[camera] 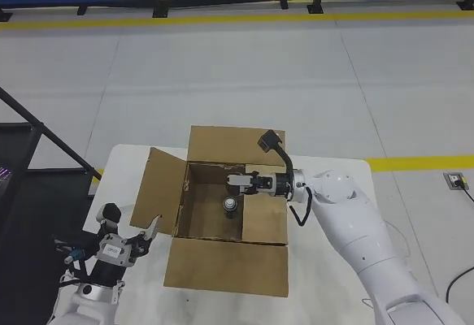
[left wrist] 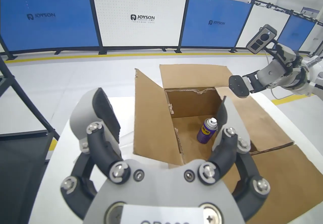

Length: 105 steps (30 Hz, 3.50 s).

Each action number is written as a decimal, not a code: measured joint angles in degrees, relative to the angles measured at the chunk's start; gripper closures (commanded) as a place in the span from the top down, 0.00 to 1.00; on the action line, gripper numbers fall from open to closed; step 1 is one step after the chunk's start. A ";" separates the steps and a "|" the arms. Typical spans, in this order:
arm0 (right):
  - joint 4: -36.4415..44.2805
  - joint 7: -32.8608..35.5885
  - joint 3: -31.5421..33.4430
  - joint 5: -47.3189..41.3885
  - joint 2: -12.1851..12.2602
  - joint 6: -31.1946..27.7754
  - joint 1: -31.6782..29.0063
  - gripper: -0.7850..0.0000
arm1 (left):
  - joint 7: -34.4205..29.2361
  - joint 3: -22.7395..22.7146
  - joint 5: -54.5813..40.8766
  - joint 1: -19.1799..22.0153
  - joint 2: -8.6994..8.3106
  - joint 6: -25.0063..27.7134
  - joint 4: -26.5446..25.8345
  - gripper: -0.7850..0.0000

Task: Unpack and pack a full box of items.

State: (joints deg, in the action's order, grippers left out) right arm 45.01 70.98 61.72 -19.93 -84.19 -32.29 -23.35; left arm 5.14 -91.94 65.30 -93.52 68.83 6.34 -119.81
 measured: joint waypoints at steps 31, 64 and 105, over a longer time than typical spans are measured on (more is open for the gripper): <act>36.50 -4.20 18.27 12.88 7.34 0.81 -21.99 1.00 | -40.11 16.22 -16.40 20.21 0.95 1.33 7.50 1.00; 45.04 -8.61 28.24 11.16 12.57 2.01 -37.51 1.00 | -49.21 29.43 -56.98 43.49 4.95 10.55 42.18 1.00; 53.46 -23.87 43.47 7.48 16.08 -6.24 -58.97 1.00 | -38.85 49.94 -60.70 59.09 12.88 13.63 53.27 1.00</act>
State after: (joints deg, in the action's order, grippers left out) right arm 98.48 47.11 105.19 -12.45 -68.10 -38.54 -82.31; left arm -33.71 -42.01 4.60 -34.43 81.71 19.97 -66.54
